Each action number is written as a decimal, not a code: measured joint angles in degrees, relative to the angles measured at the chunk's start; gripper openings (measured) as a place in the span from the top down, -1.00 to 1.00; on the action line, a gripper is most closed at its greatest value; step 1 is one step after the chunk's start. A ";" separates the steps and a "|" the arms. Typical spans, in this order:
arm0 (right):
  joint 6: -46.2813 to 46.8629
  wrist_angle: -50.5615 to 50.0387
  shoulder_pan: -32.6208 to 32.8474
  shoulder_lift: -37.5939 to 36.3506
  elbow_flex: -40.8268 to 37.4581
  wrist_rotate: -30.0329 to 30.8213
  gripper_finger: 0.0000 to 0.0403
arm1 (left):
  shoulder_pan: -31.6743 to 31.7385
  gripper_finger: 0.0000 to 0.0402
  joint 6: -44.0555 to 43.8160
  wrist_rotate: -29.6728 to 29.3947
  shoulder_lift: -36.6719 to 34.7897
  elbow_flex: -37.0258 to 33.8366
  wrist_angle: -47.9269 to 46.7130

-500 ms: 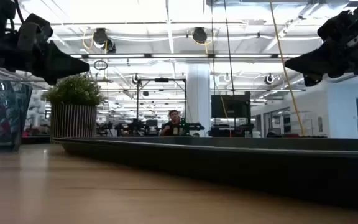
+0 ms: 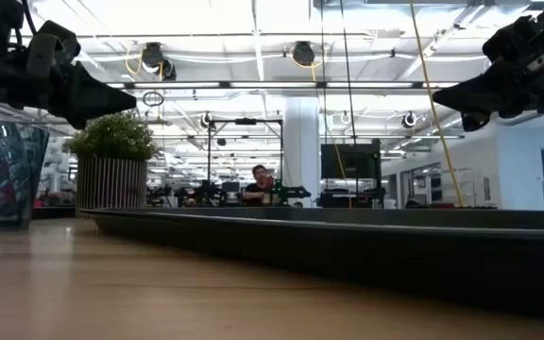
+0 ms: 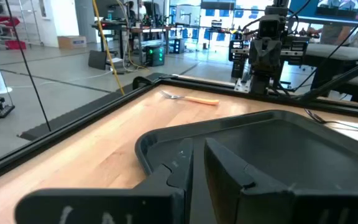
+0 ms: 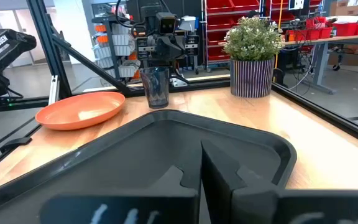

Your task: Pick and place plate/cup/fork/spoon on tray

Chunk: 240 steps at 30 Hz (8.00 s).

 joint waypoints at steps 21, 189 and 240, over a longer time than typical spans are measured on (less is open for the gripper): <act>0.01 0.01 -0.01 0.01 0.00 0.00 1.00 | 0.00 0.79 0.00 -0.01 0.02 -0.01 0.00; 19.87 -47.54 -4.80 96.39 60.91 10.88 0.52 | 17.13 0.79 42.05 -0.80 25.35 40.44 -7.84; -10.33 -27.94 -9.43 96.08 65.02 9.29 0.47 | 17.13 0.79 39.54 -1.14 20.85 40.44 -15.54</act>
